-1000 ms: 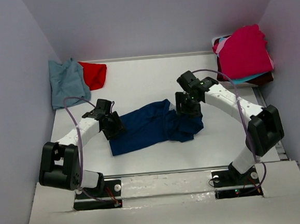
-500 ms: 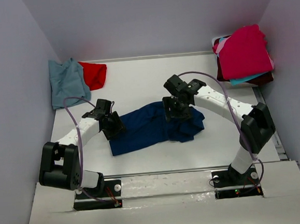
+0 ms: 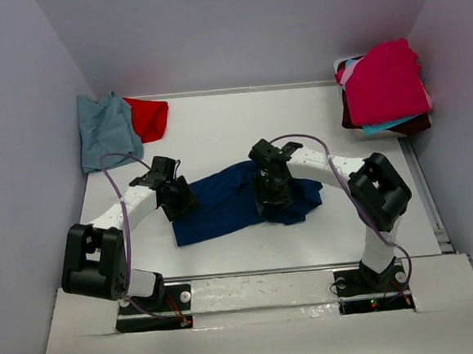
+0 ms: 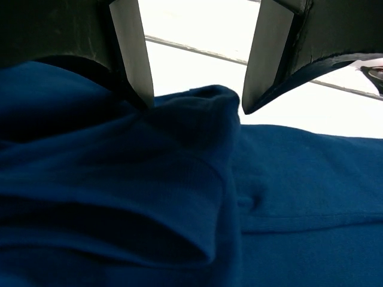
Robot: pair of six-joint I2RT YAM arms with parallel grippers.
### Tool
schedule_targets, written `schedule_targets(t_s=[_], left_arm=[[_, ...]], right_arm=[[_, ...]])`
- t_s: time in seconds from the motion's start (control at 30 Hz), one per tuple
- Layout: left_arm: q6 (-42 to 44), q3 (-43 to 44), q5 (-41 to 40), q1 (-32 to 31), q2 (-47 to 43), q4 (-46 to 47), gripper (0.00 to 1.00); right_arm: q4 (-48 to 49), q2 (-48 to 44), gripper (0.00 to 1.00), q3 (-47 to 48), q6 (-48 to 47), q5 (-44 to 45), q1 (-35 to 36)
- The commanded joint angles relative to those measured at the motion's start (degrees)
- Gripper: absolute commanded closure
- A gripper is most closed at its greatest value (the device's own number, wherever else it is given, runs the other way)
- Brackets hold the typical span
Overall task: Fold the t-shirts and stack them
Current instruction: Flatten the tshirt out
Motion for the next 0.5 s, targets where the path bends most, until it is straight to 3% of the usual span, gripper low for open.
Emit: schedule_targets(t_s=[0.0,0.2,0.23,0.27,0.33,0.47], left_arm=[[0.8,1.6,0.6,0.1,0.2,-0.4,0.37],[0.9,1.6,0.5,0.1,0.6,-0.2,0.37],[0.8,1.6,0.5,0.1,0.6,-0.2,0.37],[0.8,1.7,0.5,0.1,0.7,-0.1,0.37],[0.8,1.8,0.6,0.1,0.7,-0.2,0.37],[0.7,1.8,0.5,0.1,0.6,0.0,0.43]], right_arm=[[2.5,1.4,0.35,2.7,0.0,-2.0,2.1],[2.2,3.2,0.37,4.4,0.0,-2.2,3.3],[2.2,3.6,0.42,4.3,0.0,-2.3,3.3],[2.3,4.1,0.61,4.1,0.0,-2.3,3.9],[2.4,3.9,0.82,3.8,0.3,-2.1,3.9],[1.2,3.6,0.93,4.5,0.1,-0.5,3.9]])
